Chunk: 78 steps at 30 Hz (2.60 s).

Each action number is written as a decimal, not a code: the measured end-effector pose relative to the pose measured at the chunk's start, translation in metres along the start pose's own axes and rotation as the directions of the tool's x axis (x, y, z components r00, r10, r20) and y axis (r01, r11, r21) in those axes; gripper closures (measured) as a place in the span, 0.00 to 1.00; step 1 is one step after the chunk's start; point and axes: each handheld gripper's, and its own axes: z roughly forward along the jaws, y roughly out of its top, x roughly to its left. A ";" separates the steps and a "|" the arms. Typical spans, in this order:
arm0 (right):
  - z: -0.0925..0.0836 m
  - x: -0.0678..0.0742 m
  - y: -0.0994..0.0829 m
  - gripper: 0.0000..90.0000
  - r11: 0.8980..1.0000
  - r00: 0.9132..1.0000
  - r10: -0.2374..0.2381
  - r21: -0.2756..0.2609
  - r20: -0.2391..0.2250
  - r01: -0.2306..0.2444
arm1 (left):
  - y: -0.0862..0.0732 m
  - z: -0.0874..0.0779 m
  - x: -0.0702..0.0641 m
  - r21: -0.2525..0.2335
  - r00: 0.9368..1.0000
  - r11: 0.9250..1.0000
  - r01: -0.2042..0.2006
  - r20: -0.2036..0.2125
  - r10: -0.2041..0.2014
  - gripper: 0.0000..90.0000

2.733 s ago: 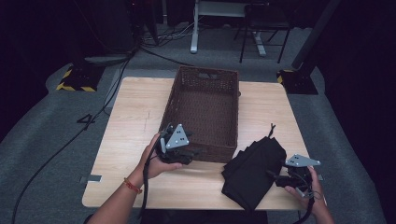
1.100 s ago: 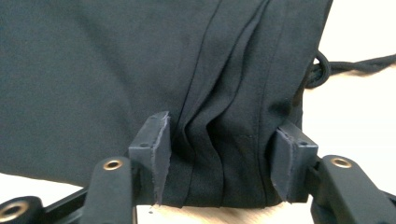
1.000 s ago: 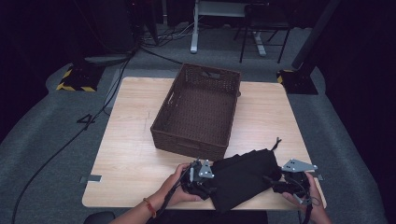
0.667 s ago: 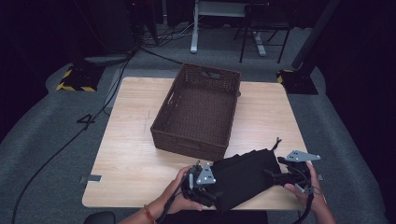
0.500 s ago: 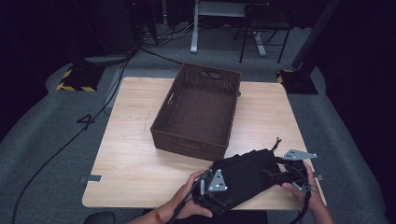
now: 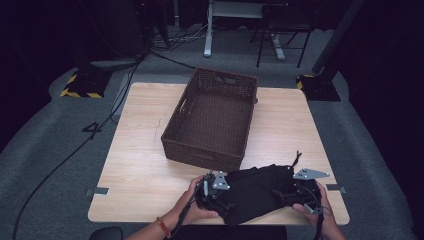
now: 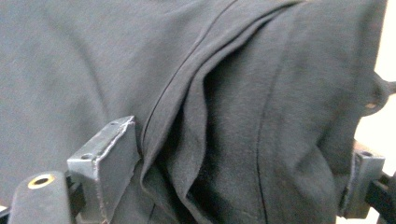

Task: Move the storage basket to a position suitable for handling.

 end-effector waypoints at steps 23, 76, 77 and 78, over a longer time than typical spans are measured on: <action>0.003 -0.035 0.010 0.00 0.999 0.997 -0.044 0.018 -0.058 0.045 | 0.000 -0.003 -0.024 0.003 1.000 1.000 -0.001 -0.014 0.001 0.11; 0.014 0.012 0.013 0.49 0.995 0.974 -0.071 0.048 -0.214 0.083 | -0.003 -0.007 0.008 0.010 0.982 0.998 -0.059 0.178 0.056 0.65; 0.013 0.014 0.013 0.53 0.994 0.973 -0.089 0.043 -0.215 0.100 | -0.002 -0.007 0.009 0.014 0.980 0.998 -0.063 0.192 0.060 0.66; 0.013 0.015 0.013 0.55 0.994 0.972 -0.095 0.039 -0.217 0.106 | -0.002 -0.007 0.009 0.014 0.980 0.998 -0.063 0.192 0.060 0.68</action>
